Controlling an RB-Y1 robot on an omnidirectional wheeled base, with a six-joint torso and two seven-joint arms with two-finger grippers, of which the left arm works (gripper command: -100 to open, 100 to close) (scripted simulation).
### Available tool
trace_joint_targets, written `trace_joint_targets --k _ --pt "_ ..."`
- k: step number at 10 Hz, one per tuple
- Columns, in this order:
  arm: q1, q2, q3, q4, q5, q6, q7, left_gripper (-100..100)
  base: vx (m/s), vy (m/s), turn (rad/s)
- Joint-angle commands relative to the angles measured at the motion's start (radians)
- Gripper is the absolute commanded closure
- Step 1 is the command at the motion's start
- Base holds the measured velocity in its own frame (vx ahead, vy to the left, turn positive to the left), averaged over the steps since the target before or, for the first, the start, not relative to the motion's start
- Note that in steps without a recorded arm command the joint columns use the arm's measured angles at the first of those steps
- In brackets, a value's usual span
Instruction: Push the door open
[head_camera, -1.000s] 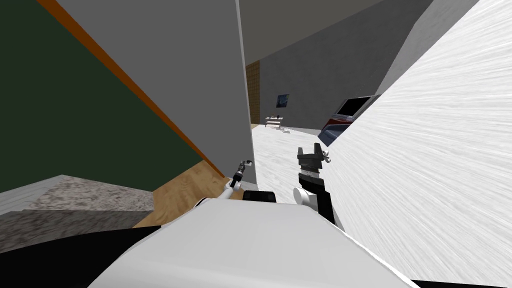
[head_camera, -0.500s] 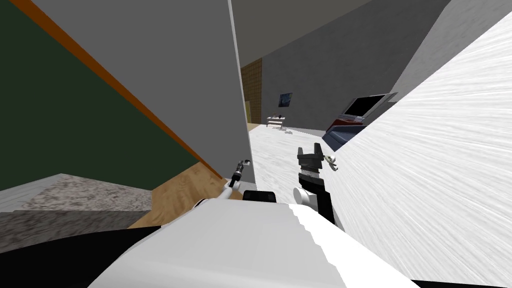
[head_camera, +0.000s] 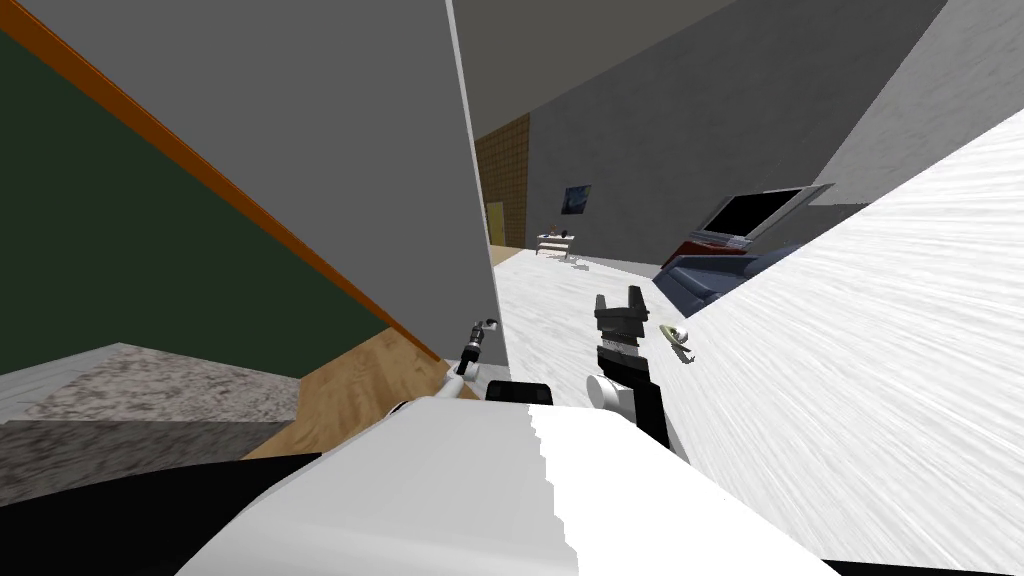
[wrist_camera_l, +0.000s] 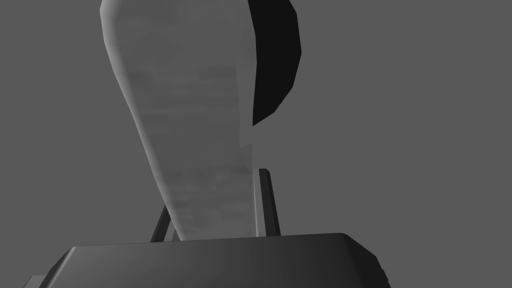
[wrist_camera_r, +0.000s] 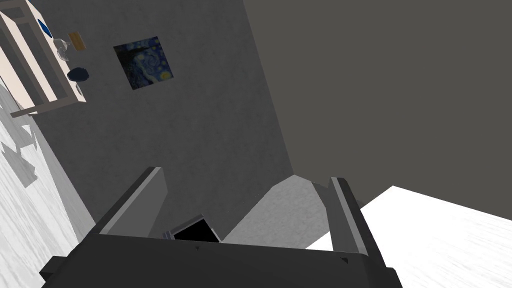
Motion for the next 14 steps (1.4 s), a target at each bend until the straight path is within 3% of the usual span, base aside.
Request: trace_joint_targets --k 1,3,5,12,14 --pt "-0.012 -0.012 0.011 0.010 0.008 -0.007 -0.009 100 0.142 -0.101 0.061" --pt "-0.011 -0.023 0.026 0.010 0.019 -0.005 -0.018 100 0.148 -0.088 0.047" --pt "-0.002 0.003 0.045 0.001 0.028 0.001 -0.020 100 0.083 -0.028 0.046" --pt "0.002 0.021 0.090 0.001 0.055 0.001 -0.037 100 0.176 -0.056 0.037" --pt "0.004 0.029 0.120 0.002 0.073 0.001 -0.048 100 0.205 -0.075 0.059"
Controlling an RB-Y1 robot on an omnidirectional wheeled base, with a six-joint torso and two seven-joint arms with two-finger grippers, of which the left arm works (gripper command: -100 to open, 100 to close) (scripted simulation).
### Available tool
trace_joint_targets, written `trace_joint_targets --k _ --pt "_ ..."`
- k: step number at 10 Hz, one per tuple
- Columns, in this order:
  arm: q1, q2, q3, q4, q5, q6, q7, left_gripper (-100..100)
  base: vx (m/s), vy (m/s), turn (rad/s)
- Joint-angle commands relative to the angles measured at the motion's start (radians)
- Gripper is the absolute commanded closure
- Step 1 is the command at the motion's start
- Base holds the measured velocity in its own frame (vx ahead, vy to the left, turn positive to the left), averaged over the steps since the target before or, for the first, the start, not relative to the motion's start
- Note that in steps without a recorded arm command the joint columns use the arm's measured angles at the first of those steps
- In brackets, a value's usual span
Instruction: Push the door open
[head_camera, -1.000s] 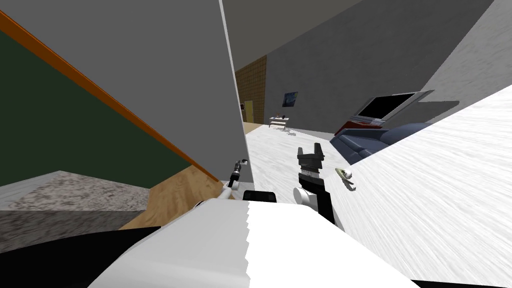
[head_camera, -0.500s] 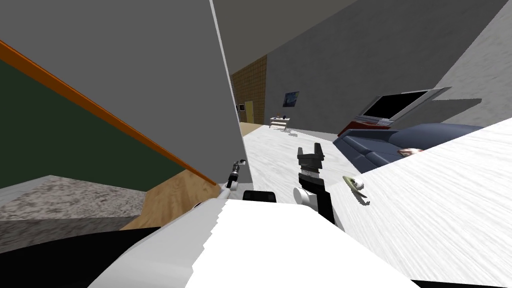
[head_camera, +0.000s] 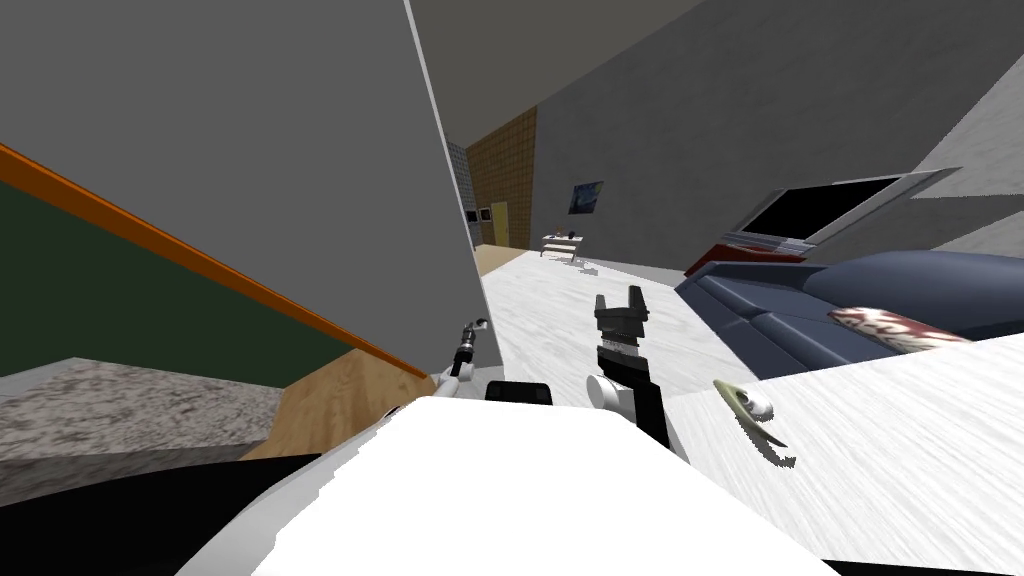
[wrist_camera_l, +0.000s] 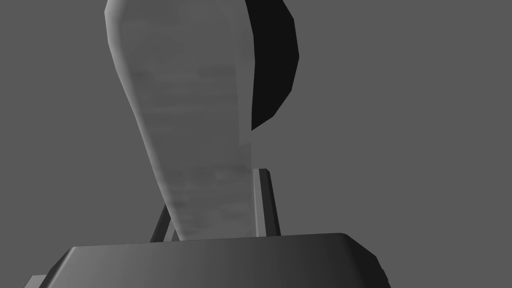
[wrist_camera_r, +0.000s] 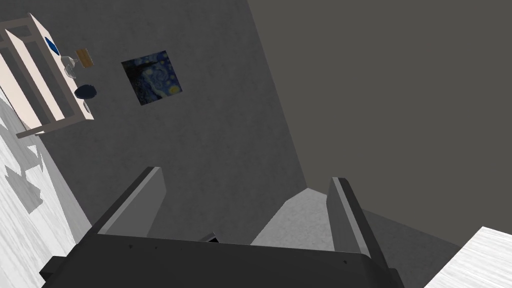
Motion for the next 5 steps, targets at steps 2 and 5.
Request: trace_joint_targets --k 2,5 --pt "-0.004 0.016 0.035 -0.003 0.020 -0.003 -0.010 100 0.203 -0.087 0.064" --pt "-0.003 0.018 0.051 -0.002 0.030 -0.004 -0.016 100 0.138 -0.039 0.032"
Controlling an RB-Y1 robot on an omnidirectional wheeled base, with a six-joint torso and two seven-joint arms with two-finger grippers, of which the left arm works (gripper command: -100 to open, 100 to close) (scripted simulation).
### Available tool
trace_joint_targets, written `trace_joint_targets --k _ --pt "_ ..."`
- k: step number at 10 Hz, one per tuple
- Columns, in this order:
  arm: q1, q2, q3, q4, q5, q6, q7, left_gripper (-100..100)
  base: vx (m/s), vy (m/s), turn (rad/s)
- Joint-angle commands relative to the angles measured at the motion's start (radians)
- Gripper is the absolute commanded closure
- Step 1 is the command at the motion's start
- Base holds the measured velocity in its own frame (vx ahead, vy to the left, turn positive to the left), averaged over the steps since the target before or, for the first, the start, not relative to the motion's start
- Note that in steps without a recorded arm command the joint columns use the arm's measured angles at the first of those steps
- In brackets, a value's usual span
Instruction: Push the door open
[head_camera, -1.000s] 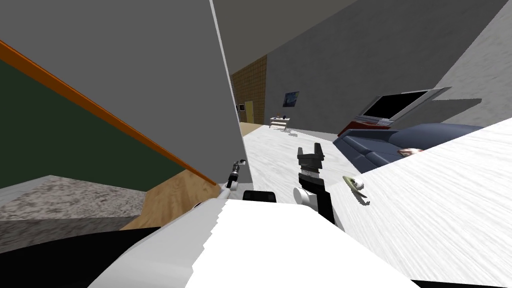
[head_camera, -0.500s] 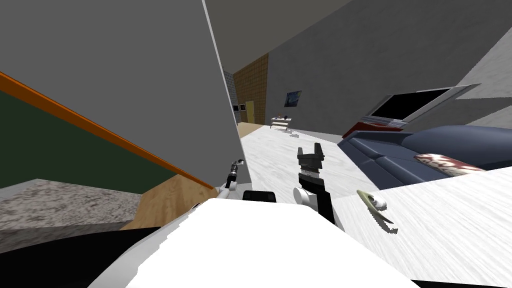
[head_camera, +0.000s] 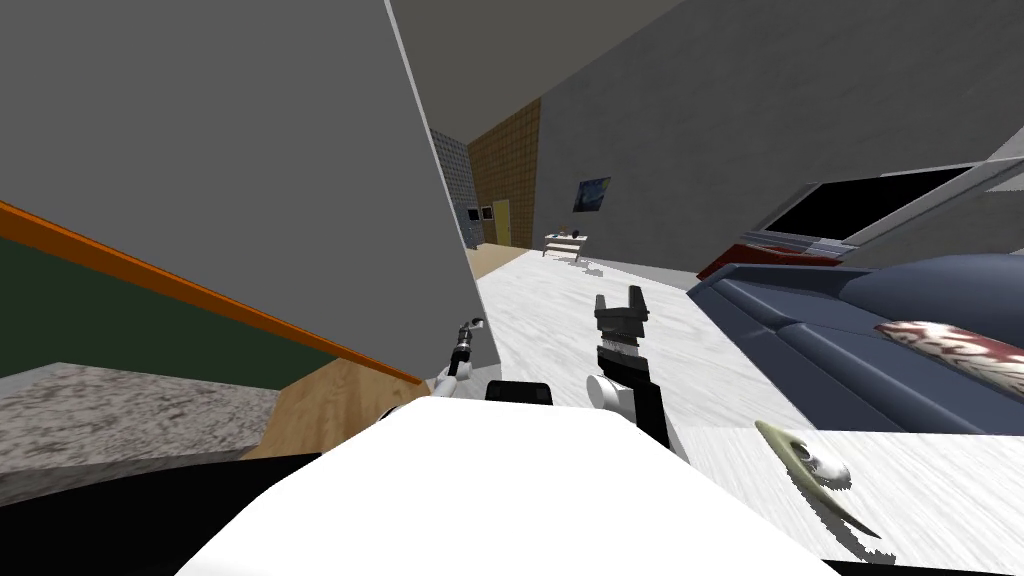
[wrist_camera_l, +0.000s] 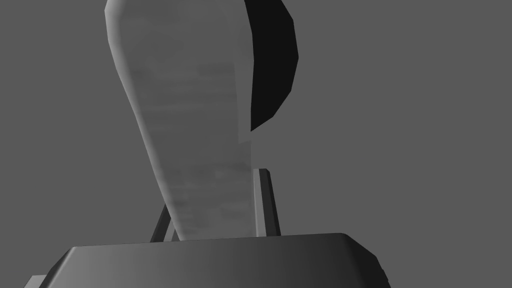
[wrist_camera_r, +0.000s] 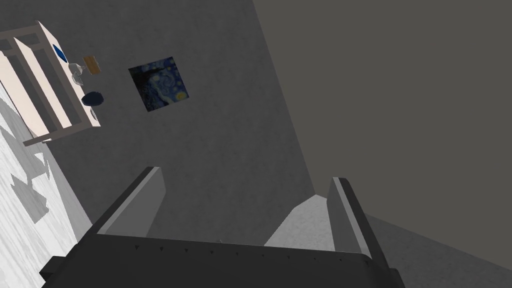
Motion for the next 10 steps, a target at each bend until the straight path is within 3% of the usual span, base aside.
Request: trace_joint_targets --k 1,10 --pt "0.006 0.007 0.021 -0.011 0.012 0.002 -0.007 100 0.152 -0.050 0.054" --pt "0.013 0.007 0.103 -0.010 0.061 0.001 -0.038 100 0.187 -0.076 0.063"
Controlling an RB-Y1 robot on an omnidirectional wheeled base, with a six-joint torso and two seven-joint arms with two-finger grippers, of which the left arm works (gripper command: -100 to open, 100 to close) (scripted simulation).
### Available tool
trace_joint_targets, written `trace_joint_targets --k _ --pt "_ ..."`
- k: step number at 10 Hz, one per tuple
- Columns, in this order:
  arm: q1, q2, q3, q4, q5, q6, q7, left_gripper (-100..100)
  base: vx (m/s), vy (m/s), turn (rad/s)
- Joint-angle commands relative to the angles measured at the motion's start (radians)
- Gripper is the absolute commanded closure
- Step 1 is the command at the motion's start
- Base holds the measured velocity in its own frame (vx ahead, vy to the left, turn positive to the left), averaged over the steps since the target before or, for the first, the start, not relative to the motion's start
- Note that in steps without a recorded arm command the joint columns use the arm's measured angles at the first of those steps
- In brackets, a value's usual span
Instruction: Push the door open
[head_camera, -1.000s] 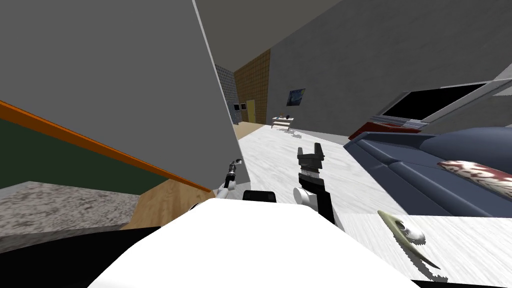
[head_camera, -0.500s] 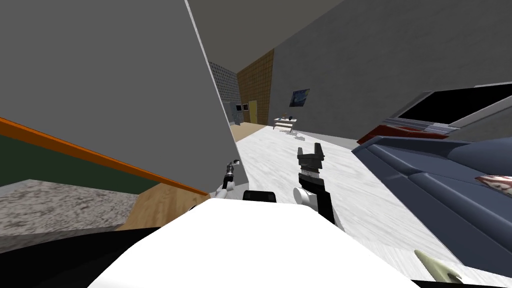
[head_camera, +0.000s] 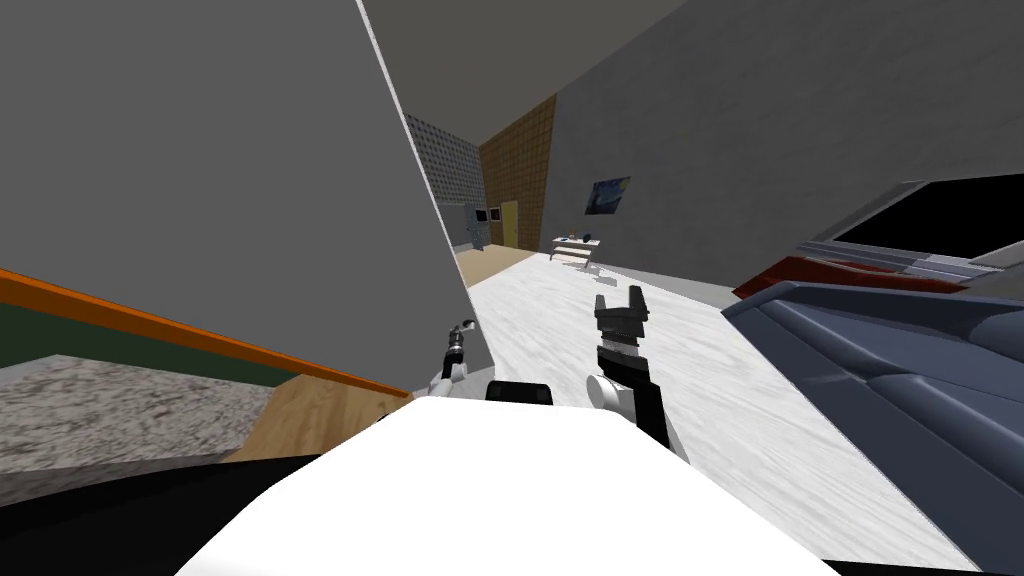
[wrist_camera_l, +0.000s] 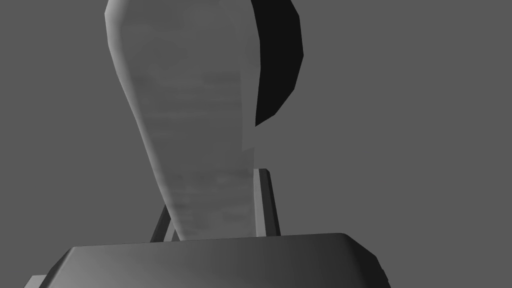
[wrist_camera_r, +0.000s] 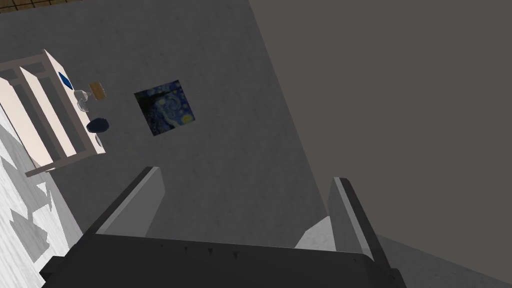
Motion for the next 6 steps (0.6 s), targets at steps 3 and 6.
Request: trace_joint_targets --k 3,6 --pt "0.004 0.002 0.018 -0.001 0.010 0.002 -0.006 100 0.143 -0.041 0.055" --pt "0.005 0.010 0.054 0.000 0.030 -0.001 -0.017 100 0.180 -0.019 0.049"
